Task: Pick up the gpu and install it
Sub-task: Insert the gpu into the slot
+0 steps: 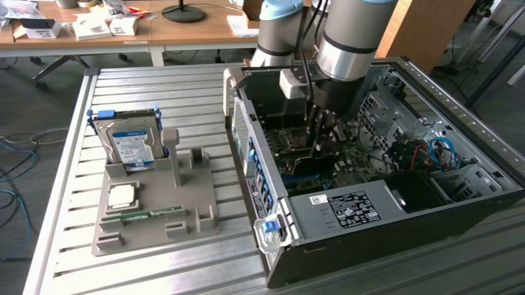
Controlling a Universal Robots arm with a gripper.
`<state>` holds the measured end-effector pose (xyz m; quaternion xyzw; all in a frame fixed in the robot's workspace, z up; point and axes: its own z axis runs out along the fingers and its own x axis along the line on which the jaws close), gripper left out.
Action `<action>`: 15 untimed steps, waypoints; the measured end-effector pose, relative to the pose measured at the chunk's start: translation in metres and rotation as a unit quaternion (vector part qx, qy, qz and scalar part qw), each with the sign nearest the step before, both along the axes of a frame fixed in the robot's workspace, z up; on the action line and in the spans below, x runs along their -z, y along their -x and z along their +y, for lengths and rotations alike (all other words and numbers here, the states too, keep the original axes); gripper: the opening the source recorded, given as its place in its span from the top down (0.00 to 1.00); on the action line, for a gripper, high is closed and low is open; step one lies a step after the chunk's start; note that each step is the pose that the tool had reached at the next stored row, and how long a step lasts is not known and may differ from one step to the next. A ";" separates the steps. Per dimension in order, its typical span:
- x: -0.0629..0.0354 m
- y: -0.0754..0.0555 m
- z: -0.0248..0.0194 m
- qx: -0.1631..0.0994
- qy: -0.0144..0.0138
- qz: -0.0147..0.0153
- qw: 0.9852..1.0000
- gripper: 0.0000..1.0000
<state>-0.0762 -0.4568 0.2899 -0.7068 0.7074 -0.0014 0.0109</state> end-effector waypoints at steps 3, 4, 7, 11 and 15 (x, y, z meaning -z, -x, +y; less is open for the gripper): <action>-0.0118 0.000 0.0000 0.000 0.000 0.000 1.000 0.67; -0.0157 0.000 0.0000 0.000 -0.001 0.000 1.000 0.67; -0.0282 0.000 0.0000 0.000 -0.001 0.000 1.000 0.67; -0.0446 0.000 0.0000 0.000 -0.002 0.000 1.000 0.67; -0.0606 0.000 0.0000 0.000 -0.002 0.000 1.000 0.67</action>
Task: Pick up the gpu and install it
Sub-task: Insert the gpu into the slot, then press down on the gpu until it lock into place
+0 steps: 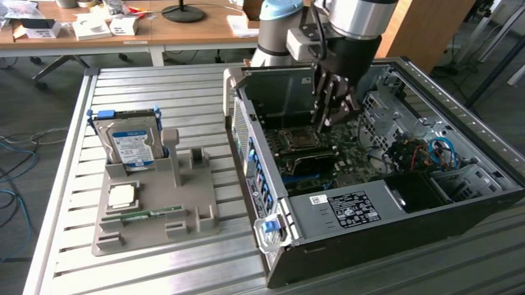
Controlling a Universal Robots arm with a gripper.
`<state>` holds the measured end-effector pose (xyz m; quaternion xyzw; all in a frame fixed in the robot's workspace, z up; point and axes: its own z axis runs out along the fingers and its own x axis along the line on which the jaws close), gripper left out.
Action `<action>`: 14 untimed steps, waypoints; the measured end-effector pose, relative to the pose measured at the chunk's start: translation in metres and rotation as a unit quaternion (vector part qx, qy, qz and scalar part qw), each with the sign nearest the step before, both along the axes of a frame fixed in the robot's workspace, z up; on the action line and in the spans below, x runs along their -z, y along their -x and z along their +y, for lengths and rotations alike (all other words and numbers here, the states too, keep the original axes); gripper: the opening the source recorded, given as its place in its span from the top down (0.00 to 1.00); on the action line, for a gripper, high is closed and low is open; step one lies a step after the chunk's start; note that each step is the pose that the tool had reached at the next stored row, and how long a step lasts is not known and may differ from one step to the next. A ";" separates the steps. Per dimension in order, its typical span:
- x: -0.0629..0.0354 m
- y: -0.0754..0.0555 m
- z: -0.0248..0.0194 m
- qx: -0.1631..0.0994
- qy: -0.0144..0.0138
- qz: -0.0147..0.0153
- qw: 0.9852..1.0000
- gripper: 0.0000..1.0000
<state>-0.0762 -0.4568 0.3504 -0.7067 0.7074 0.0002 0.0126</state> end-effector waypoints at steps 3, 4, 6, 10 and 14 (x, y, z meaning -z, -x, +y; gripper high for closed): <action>-0.0112 0.000 0.0000 0.000 -0.001 0.000 1.000 0.67; -0.0138 0.000 0.0000 0.000 -0.001 0.000 1.000 0.67; -0.0143 0.000 0.0000 0.000 -0.001 0.000 1.000 0.67; -0.0143 0.000 0.0000 0.000 -0.001 0.000 1.000 0.67; -0.0144 0.000 0.0000 0.000 -0.001 0.000 1.000 0.67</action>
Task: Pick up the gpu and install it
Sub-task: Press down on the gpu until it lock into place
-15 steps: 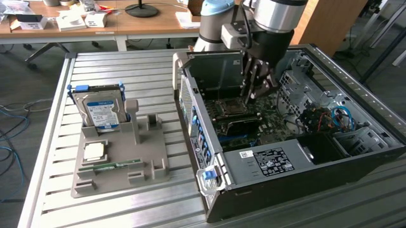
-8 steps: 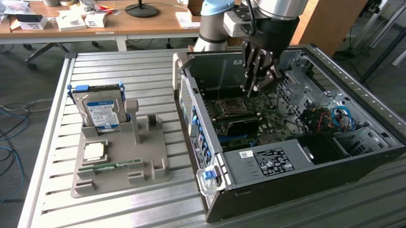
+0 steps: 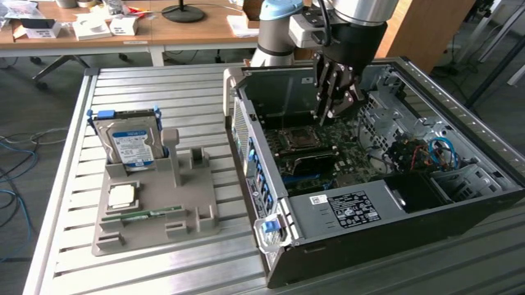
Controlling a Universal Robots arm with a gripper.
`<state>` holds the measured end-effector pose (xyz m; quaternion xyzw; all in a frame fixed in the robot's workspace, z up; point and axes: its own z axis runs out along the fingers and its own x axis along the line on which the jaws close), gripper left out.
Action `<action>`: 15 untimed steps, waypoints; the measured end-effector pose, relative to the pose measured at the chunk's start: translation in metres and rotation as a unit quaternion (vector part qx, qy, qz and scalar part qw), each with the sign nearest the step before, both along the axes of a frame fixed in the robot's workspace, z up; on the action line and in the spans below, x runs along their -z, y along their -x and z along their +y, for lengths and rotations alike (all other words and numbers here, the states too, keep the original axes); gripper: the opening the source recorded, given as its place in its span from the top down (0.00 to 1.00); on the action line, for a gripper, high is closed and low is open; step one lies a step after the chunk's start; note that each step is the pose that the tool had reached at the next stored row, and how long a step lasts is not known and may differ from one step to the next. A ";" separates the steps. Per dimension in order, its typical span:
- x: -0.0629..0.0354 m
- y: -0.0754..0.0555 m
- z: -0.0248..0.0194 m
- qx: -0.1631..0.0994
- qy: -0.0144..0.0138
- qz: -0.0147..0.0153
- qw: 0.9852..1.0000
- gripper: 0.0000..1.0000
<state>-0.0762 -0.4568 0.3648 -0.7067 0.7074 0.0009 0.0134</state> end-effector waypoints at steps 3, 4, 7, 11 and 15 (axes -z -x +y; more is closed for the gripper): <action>0.0000 0.000 0.0000 0.000 0.000 0.000 1.000 0.67; 0.0000 0.000 0.0000 0.000 0.000 0.000 1.000 0.67; 0.0000 0.000 0.0000 0.000 0.000 0.000 1.000 0.75; 0.0000 0.000 0.0000 0.000 0.000 0.000 1.000 0.86; 0.0000 0.000 0.0000 0.000 0.000 0.000 1.000 0.89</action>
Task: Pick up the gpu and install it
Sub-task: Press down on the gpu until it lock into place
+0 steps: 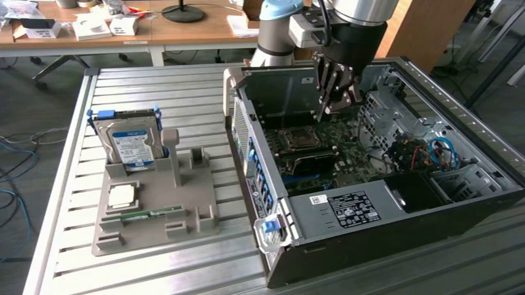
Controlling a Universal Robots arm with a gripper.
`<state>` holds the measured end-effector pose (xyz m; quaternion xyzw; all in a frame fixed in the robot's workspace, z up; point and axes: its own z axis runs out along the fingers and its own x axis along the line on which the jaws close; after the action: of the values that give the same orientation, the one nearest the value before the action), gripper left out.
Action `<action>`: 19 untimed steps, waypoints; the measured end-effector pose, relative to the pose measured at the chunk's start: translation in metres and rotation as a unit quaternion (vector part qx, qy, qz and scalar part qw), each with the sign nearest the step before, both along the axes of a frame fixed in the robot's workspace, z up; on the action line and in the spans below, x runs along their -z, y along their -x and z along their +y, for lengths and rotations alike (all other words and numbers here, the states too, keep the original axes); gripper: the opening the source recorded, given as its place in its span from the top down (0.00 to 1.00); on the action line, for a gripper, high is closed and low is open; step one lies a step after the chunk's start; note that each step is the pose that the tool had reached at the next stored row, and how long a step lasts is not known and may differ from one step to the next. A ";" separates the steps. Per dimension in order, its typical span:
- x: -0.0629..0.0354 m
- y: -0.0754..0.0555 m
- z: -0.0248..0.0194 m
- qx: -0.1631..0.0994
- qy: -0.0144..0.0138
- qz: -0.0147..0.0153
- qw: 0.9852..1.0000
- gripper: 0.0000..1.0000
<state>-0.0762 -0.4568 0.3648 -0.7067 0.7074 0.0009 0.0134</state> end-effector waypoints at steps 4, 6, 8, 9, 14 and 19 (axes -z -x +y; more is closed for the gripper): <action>0.0006 0.000 0.0000 0.000 0.000 0.000 1.000 0.89; 0.0018 0.000 0.0000 0.000 0.000 0.000 1.000 0.89; 0.0045 0.000 0.0000 0.000 0.000 0.000 1.000 0.89; 0.0062 0.000 0.0000 0.000 0.000 0.000 1.000 0.89; 0.0154 0.000 0.0000 0.000 0.003 0.000 1.000 0.89; 0.0244 0.000 0.0000 0.000 0.004 0.000 1.000 0.89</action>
<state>-0.0762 -0.4568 0.3404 -0.7068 0.7074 -0.0020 0.0104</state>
